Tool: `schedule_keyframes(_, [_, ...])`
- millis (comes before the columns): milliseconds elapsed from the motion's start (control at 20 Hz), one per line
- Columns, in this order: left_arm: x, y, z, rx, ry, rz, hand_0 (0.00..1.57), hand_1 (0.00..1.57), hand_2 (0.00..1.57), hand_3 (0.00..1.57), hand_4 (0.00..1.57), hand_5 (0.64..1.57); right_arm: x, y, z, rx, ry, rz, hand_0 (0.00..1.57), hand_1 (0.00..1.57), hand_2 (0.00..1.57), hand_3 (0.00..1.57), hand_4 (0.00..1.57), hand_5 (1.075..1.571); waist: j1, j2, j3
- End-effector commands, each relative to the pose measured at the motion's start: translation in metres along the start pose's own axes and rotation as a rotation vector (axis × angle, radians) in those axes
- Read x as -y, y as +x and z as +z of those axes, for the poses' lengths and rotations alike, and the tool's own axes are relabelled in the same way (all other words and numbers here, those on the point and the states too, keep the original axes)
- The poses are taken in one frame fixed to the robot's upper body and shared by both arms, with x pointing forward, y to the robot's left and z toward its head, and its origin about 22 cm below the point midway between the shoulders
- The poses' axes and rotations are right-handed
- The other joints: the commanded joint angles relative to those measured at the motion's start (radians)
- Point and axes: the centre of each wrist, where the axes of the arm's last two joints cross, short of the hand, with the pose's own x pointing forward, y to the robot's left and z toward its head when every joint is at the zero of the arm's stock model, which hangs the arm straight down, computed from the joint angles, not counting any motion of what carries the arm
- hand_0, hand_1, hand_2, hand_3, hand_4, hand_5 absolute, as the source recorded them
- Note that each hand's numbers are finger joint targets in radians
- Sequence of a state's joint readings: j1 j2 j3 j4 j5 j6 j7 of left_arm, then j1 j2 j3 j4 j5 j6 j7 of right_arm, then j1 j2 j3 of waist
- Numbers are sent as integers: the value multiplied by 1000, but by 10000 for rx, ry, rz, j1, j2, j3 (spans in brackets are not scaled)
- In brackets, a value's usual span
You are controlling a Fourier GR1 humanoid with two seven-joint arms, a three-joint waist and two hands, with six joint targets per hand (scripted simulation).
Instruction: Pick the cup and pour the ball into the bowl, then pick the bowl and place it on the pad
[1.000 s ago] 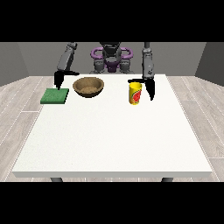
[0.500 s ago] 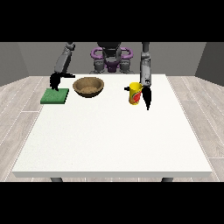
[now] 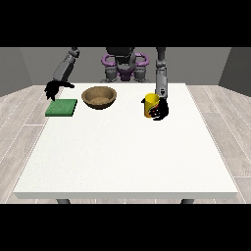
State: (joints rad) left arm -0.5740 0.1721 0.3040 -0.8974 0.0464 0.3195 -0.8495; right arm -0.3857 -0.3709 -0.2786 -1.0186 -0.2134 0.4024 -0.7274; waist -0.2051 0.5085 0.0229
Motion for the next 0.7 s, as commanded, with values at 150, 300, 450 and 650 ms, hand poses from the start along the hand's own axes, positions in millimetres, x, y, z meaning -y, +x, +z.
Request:
schedule_keyframes(150, [8,-3,2,-1215,-178,-2560,1390,1390,1571,1571,1228,1534,-18,-22,16,-1240,525,-453,0,0,277,0,217,1554,-563,-989,-209])
schedule_keyframes(300, [12,3,-2,-468,-1052,-4525,1395,1395,1571,1571,1250,1531,-23,-31,7,-2121,203,-555,0,0,240,0,262,1552,-441,-1942,-181])
schedule_keyframes(450, [32,7,-9,-614,-1515,-5670,1402,1402,1571,1571,1230,1548,-28,-31,-10,-2035,389,-678,0,0,384,347,268,1552,-669,-2318,-189])
schedule_keyframes(650, [55,2,26,-458,-3103,-7311,1441,1441,1571,1571,1210,1562,-23,-38,-5,-2877,140,-611,0,0,184,159,313,1549,-300,-3215,-177])
